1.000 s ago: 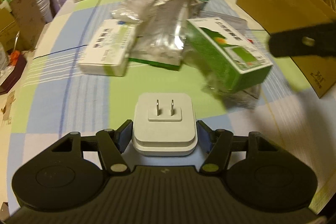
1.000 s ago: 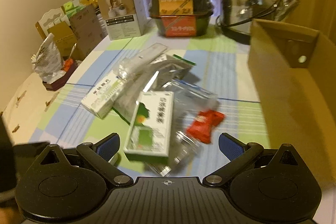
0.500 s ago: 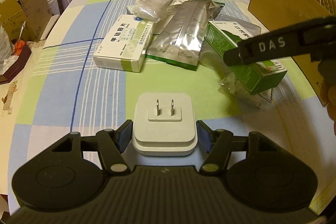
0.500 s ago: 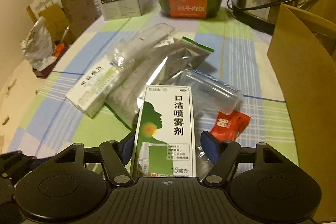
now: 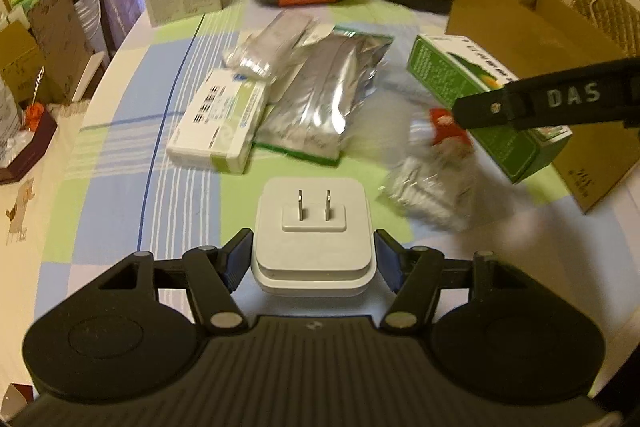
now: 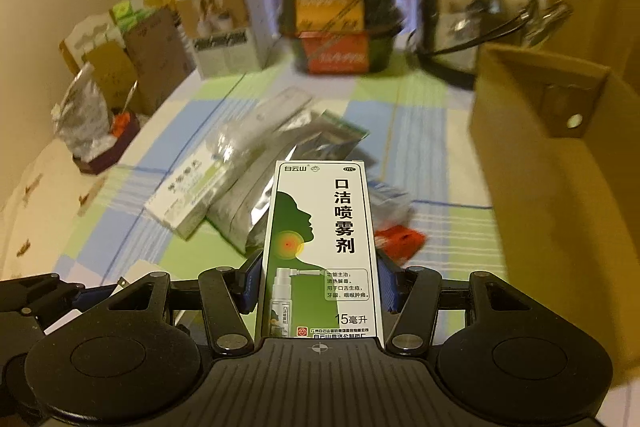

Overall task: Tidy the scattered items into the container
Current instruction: 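Carry the plug adapter with the left tool while the right tool carries the spray box to the cardboard box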

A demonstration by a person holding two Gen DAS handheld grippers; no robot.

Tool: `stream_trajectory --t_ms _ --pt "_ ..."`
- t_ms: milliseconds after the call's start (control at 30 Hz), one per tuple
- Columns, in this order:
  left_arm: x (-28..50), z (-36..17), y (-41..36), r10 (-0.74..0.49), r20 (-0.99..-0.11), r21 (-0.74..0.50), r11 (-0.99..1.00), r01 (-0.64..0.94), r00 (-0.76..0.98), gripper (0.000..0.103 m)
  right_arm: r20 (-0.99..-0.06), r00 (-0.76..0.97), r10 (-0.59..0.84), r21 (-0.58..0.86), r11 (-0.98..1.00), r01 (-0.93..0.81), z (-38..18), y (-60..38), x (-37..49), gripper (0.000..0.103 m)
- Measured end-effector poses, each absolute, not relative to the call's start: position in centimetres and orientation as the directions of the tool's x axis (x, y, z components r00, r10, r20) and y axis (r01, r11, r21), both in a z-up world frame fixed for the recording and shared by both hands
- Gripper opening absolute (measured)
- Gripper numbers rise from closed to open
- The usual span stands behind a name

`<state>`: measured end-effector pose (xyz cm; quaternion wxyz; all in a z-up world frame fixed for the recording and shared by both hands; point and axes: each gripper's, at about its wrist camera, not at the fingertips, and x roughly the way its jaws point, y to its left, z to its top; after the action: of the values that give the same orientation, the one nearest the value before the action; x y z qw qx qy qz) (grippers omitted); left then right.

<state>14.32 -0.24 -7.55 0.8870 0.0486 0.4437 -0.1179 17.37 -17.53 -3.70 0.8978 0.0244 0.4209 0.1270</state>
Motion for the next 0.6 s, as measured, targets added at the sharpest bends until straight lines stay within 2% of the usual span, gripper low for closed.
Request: stream_trajectory --t_ms 600 --pt "9.9 -0.2 -9.1 -0.296 -0.739 -0.053 0.921 0.386 0.605 0.060 -0.705 0.695 0.141 0.143 0.988 -0.057 3.9 -29.2 11.4 0.058"
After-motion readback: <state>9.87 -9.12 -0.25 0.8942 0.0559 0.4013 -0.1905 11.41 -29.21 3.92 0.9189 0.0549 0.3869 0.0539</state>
